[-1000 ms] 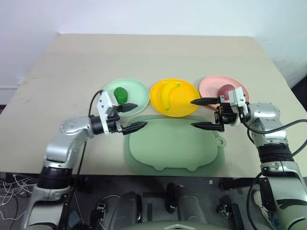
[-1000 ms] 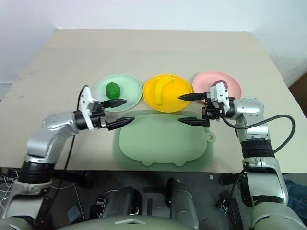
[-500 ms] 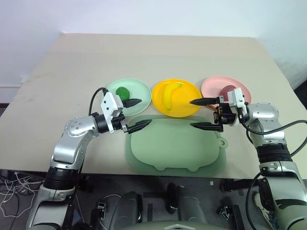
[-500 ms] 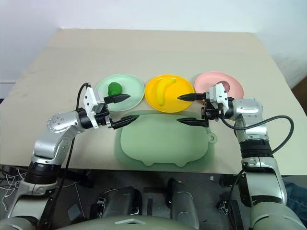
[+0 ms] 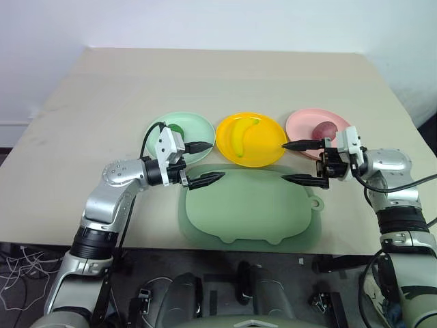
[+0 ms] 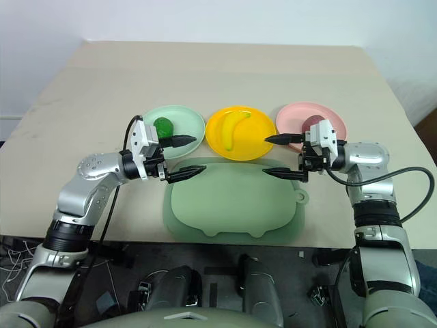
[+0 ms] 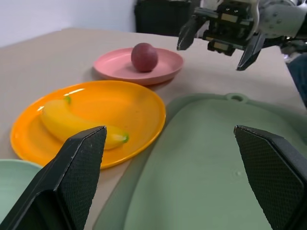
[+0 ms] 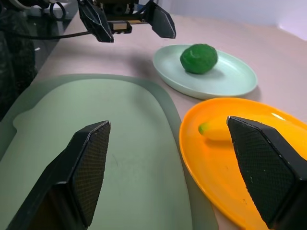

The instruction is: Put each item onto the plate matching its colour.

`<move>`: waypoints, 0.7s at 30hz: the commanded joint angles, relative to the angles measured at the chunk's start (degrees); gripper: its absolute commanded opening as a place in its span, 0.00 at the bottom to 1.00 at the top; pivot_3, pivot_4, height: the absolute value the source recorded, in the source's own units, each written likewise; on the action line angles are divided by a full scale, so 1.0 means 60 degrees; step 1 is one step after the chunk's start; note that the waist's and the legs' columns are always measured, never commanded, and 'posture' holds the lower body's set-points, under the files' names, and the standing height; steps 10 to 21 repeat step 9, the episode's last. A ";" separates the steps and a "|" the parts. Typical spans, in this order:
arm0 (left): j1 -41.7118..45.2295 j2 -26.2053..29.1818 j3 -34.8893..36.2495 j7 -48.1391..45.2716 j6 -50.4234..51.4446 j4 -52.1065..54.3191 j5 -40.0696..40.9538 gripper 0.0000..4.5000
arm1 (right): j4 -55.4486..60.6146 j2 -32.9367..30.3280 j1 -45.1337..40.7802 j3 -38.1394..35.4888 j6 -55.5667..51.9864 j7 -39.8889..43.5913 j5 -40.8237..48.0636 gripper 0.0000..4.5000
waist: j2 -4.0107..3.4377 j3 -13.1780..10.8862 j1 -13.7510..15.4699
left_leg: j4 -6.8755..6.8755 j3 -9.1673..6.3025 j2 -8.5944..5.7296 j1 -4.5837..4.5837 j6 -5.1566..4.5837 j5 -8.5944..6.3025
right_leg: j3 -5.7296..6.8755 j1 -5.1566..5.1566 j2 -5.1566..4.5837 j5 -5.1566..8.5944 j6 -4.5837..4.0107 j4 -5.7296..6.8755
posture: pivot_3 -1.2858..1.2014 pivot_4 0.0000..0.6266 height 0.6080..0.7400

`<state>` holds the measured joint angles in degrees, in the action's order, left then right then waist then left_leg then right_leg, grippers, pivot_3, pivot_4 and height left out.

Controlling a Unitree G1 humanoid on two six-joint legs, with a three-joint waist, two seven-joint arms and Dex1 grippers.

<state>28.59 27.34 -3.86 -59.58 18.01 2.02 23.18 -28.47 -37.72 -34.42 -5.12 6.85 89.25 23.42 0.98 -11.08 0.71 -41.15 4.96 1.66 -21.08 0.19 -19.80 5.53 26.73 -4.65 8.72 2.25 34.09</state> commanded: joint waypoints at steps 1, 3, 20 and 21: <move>0.0362 0.0059 -0.0060 -0.0404 0.0089 -0.0041 0.0233 0.99 | 0.0165 -0.0233 -0.0062 -0.0399 0.0135 0.0047 0.0281 0.91 | 0.0000 0.0000 -0.0003 | 0.0000 0.0000 0.0000 0.0000 -0.0001 0.0000 | 0.0000 -0.0001 0.0000 0.0000 0.0000 0.0000 | 0.52 0.24 1.00; 0.0482 0.0010 -0.0045 -0.0485 0.0218 -0.0007 0.0302 0.99 | -0.0080 -0.0277 -0.0141 -0.0393 0.0251 0.0115 0.0188 0.91 | 0.0000 0.0000 -0.0004 | 0.0001 -0.0001 0.0000 0.0001 0.0000 0.0000 | 0.0000 -0.0001 0.0001 0.0000 0.0000 0.0000 | 0.52 0.24 1.00; 0.0415 -0.0019 0.0064 -0.0502 0.0307 0.0035 0.0369 0.99 | 0.0103 -0.0281 -0.0051 -0.0430 0.0238 -0.0062 0.0235 0.91 | 0.0000 0.0000 -0.0005 | 0.0001 -0.0003 0.0001 0.0001 0.0000 0.0000 | 0.0000 -0.0001 0.0001 0.0000 0.0000 0.0000 | 0.52 0.24 1.00; 0.0415 -0.0019 0.0064 -0.0502 0.0307 0.0035 0.0369 0.99 | 0.0103 -0.0281 -0.0051 -0.0430 0.0238 -0.0062 0.0235 0.91 | 0.0000 0.0000 -0.0005 | 0.0001 -0.0003 0.0001 0.0001 0.0000 0.0000 | 0.0000 -0.0001 0.0001 0.0000 0.0000 0.0000 | 0.52 0.24 1.00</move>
